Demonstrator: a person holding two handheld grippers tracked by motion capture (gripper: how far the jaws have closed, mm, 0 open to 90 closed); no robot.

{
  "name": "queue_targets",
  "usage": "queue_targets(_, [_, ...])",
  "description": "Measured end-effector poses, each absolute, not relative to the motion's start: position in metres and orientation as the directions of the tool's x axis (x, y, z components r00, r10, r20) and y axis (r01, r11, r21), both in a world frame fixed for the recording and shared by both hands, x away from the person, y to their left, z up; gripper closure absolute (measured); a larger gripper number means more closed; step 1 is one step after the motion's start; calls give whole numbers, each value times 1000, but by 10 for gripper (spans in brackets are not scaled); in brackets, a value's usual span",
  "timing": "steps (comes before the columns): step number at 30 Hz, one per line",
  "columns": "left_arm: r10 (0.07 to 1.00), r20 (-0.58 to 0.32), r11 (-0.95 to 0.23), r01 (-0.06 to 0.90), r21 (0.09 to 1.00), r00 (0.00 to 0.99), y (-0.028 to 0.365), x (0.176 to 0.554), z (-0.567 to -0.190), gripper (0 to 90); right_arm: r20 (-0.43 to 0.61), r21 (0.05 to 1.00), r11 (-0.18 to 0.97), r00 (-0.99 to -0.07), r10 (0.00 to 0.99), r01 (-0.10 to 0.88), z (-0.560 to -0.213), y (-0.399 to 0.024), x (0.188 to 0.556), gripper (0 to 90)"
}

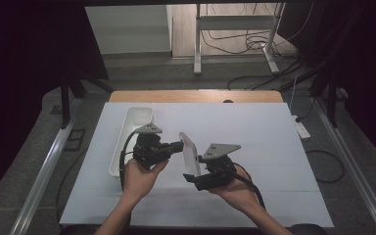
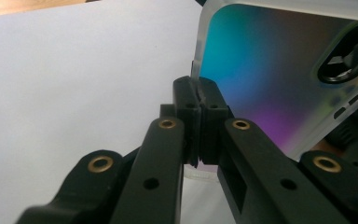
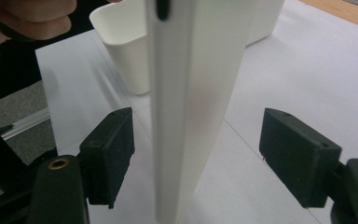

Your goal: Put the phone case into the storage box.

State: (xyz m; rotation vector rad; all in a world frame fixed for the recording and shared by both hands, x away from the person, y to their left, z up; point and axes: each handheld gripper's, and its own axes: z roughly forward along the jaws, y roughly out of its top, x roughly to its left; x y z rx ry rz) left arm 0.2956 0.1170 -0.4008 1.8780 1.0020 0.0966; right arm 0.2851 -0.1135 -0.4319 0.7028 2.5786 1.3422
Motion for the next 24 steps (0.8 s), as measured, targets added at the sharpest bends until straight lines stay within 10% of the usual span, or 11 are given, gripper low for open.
queue_targets(24, [734,-285,-202,599,775,616,140,303,-403,882,135,765,492,-851,508,415,-432,-138,297,106])
